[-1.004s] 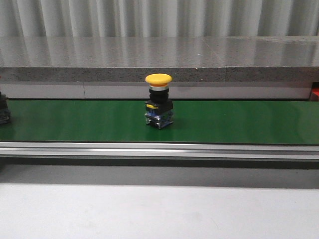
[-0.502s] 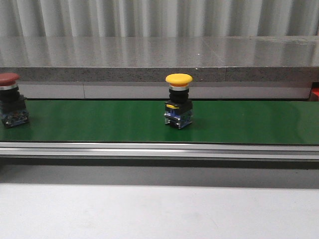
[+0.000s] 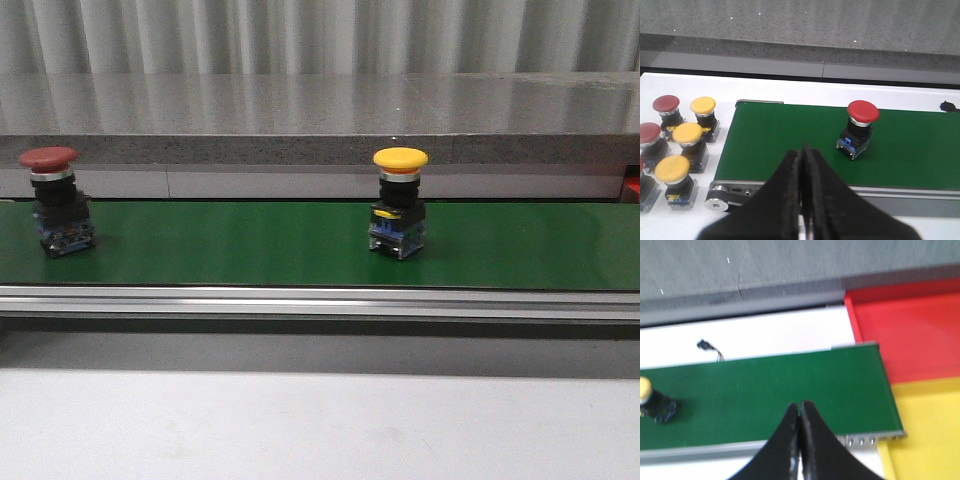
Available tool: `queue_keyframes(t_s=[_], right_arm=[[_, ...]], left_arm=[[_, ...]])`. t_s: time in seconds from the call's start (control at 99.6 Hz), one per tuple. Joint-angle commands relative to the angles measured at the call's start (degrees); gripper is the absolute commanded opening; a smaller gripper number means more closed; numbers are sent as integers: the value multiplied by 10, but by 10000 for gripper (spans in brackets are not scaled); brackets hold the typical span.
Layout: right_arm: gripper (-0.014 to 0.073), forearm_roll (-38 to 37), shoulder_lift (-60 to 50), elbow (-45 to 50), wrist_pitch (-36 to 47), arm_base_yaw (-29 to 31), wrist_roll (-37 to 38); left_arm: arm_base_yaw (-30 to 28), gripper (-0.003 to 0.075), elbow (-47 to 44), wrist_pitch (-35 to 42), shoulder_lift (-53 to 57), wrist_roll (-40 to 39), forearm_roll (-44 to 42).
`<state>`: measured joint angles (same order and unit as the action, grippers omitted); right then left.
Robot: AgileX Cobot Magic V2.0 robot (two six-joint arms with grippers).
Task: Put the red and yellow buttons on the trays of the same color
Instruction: 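Grasp the yellow button arriving on the belt with the right gripper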
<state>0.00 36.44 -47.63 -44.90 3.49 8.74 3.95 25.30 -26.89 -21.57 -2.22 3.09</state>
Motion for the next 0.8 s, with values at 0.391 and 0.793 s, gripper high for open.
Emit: queue_keyframes(t_s=[0.391,0.793], right_arm=[[577,50,64,-20,-37,-1,-70],[577,228,254,-29,-8,-39,-282]], left_arm=[[5,-19,16,50,-3,0,6],[5,-19,16,50,-3,0,6]])
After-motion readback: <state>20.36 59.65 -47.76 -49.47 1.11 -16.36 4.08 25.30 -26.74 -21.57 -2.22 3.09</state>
